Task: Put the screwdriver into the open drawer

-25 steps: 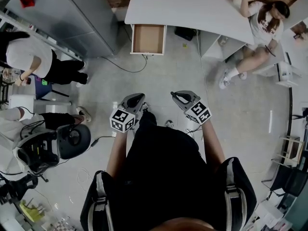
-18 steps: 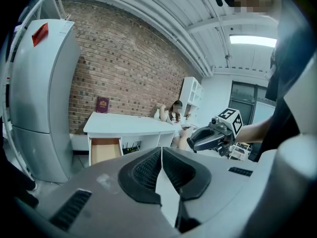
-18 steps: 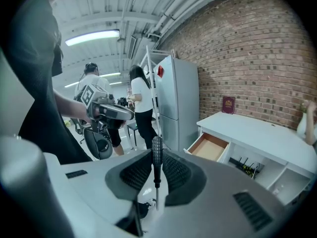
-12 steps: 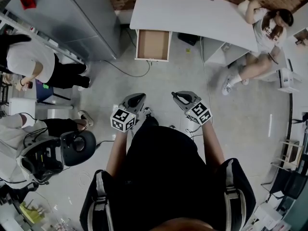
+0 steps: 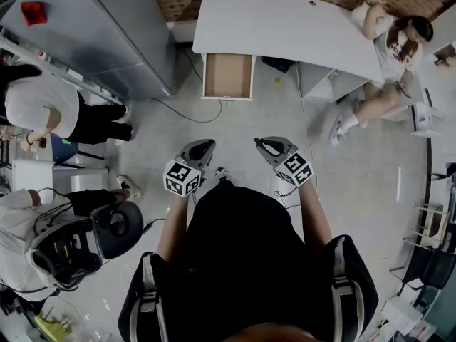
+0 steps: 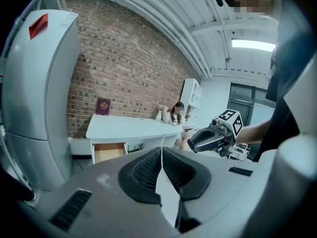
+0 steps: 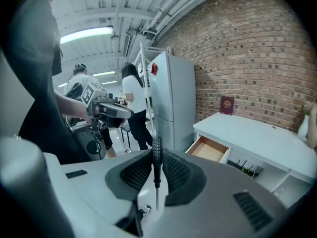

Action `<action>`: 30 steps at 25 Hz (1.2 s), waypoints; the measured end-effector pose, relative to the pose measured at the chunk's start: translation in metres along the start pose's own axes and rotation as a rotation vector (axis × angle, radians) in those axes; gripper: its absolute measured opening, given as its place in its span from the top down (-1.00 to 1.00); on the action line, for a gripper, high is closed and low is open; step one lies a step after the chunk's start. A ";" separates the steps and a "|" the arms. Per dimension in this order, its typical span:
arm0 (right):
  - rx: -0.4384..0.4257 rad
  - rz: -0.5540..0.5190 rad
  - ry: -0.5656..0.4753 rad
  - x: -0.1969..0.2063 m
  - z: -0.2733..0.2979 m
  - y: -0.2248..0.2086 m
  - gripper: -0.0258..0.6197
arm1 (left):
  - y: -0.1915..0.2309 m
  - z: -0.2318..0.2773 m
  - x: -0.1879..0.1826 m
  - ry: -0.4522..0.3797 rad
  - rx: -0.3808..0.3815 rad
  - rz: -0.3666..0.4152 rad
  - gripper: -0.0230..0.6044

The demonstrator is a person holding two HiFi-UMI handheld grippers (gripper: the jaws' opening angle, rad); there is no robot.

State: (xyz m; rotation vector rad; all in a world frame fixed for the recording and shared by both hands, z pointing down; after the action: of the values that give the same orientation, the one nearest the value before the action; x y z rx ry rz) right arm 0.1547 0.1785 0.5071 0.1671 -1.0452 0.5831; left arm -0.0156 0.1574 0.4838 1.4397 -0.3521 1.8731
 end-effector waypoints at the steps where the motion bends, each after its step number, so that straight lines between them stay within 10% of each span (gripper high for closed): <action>1: 0.006 0.002 0.000 -0.002 0.003 -0.003 0.54 | 0.005 0.002 -0.001 0.000 0.005 0.000 0.86; 30: 0.010 -0.044 0.053 -0.067 0.119 -0.028 0.54 | 0.146 -0.018 -0.009 -0.036 -0.012 -0.054 0.86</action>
State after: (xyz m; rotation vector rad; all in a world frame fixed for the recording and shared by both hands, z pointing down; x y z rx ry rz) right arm 0.0538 0.0821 0.5142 0.1823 -0.9851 0.5498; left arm -0.1286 0.0637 0.5009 1.4627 -0.3383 1.8015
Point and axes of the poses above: the fingertips, and each gripper's own axes: z forward along the fingers, y to its left, x out of its underside, the point moved 2 cm from there along -z, backward along the fingers, and after that the axes turned 7 degrees about -x, right-handed, at the moved point
